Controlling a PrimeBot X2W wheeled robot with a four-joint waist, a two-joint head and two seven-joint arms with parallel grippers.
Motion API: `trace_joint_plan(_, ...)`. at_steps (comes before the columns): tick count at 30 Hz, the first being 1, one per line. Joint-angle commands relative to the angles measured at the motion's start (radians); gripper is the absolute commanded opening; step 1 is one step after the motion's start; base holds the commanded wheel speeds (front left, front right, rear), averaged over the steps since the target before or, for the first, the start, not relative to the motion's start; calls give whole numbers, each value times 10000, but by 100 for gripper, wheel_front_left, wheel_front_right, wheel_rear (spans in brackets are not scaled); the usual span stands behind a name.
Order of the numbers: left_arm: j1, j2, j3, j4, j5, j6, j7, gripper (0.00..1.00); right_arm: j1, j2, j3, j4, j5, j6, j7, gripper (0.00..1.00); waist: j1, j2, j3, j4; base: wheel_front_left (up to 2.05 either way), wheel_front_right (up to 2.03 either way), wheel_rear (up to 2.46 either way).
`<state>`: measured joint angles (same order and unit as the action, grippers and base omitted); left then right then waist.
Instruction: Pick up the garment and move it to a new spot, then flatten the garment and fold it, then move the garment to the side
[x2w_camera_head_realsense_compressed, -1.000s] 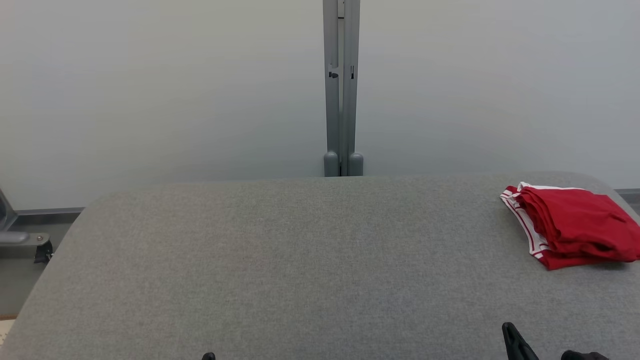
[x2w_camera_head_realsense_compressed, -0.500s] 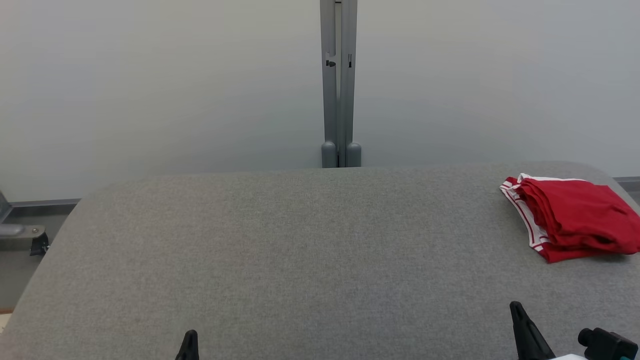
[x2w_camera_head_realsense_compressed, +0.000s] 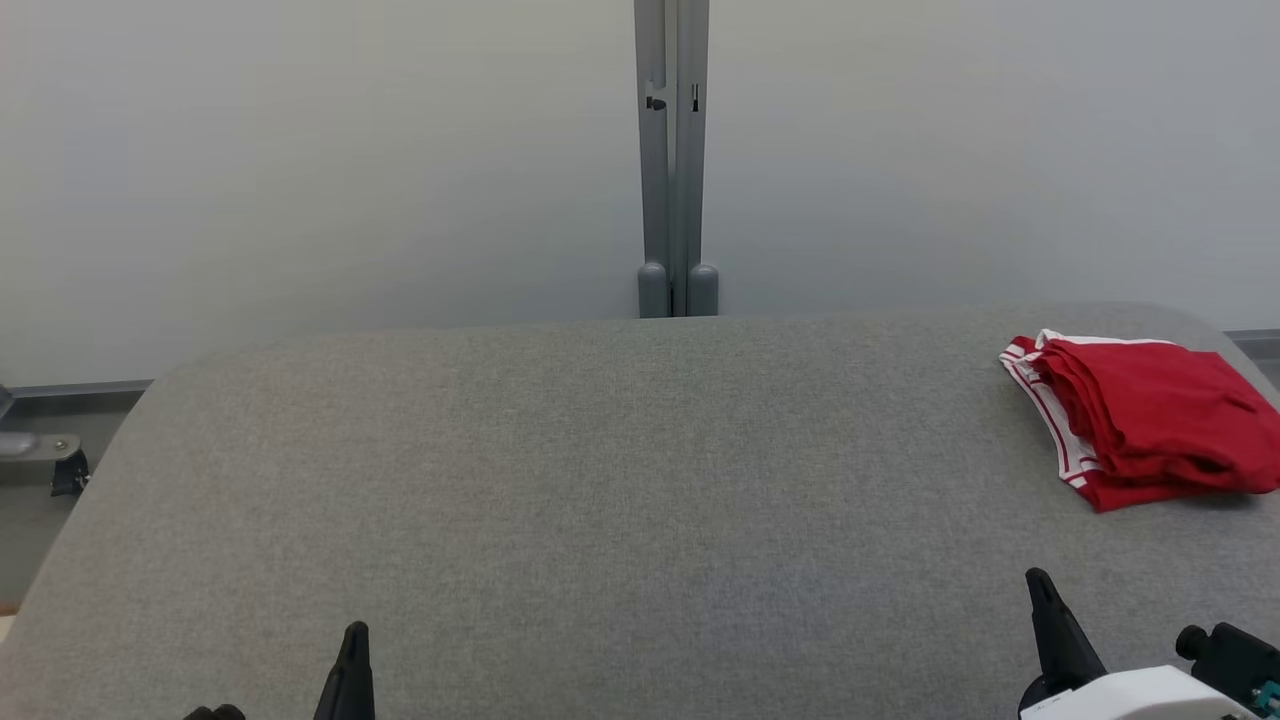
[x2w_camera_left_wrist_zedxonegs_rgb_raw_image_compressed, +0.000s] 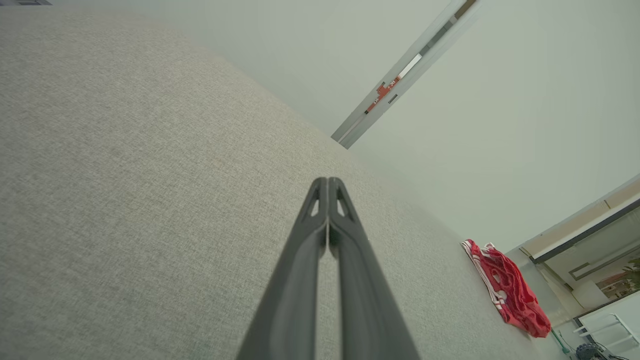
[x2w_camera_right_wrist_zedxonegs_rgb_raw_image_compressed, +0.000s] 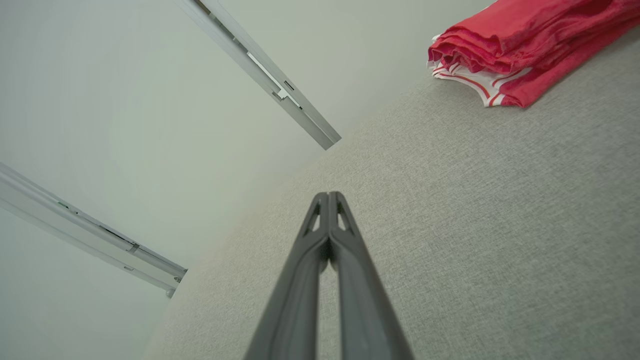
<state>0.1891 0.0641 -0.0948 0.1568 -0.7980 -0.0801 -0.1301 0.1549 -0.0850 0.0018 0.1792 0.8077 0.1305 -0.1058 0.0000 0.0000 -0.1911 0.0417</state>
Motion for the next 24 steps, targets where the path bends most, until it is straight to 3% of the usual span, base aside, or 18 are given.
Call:
trace_joint_plan(1,-382,80,104,-79,-338,-70,77,0,-343,-22,-90,-72,331,2,91,0,0,0,40,-11,0,0,0)
trace_joint_plan(24,-1295,111,649,225,-3111,-228,778,0,-1162,105,-464,170,2949,4,812,0,0,0,532,-116,0,0,0)
